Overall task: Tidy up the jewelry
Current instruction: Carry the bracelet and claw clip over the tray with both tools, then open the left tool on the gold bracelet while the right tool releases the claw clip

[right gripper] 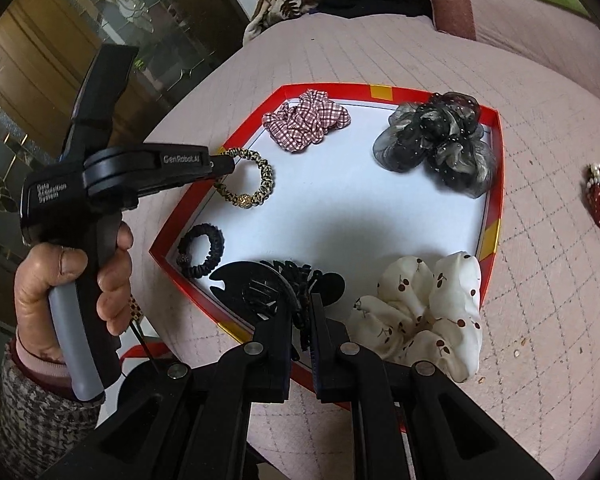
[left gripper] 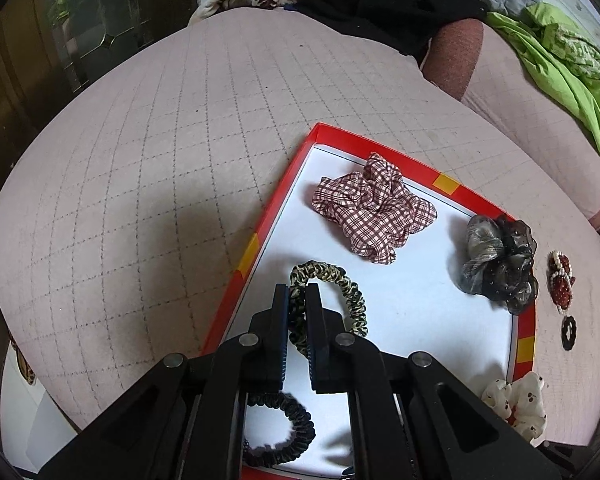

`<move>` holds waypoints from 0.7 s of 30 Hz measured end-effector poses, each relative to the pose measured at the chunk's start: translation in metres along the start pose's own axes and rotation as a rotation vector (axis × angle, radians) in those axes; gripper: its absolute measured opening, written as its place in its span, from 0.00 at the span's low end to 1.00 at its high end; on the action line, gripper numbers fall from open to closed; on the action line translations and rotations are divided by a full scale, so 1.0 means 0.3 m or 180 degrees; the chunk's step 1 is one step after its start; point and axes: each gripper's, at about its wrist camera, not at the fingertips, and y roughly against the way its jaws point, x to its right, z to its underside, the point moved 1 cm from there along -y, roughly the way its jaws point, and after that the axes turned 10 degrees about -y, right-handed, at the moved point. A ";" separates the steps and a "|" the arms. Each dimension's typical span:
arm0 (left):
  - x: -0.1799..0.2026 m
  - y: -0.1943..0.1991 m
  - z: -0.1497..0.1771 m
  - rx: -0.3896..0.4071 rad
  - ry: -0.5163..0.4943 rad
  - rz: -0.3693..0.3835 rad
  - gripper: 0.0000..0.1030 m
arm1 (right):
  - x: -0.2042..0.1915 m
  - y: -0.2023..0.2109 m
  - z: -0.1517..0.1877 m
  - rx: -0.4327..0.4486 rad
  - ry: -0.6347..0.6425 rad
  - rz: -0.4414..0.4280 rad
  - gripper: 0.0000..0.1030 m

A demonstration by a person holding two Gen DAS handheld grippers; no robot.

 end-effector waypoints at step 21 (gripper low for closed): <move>0.110 0.210 0.082 0.0219 -0.0119 -0.0260 0.45 | -0.050 0.111 0.067 0.0227 0.0438 0.0121 0.43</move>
